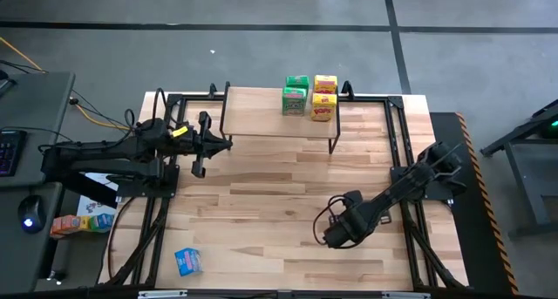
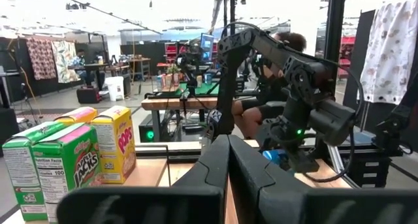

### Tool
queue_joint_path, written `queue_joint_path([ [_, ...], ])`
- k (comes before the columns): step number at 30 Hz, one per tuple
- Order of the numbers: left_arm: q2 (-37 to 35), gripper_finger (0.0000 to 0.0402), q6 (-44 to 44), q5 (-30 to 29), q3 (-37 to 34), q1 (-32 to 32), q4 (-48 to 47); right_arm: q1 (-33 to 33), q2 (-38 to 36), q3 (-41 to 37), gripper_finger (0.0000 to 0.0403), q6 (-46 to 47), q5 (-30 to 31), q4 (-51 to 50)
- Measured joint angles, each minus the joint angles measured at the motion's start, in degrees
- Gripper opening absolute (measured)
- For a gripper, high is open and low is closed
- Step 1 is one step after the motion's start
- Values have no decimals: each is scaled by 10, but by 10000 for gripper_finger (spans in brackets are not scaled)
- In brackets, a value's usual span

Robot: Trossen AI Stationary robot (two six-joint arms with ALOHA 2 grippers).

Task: Stack cereal on shelf
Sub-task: Put the right blue cereal box on the shelf

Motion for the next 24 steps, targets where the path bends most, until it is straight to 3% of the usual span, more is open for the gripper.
queue_joint_path([
  [6,-15,0,0,1,0,0,-8,-16,-25,47,116,-119,38,25],
  [10,-32,0,0,11,0,0,-39,-29,-30,102,120,-255,136,71],
  [15,-22,1,0,104,0,-2,-55,-57,-30,134,123,-429,254,137],
  [20,49,23,14,128,0,-34,-15,-107,-29,136,123,-576,239,205],
  [24,143,76,20,102,0,-64,42,-140,-29,135,123,-649,185,238],
])
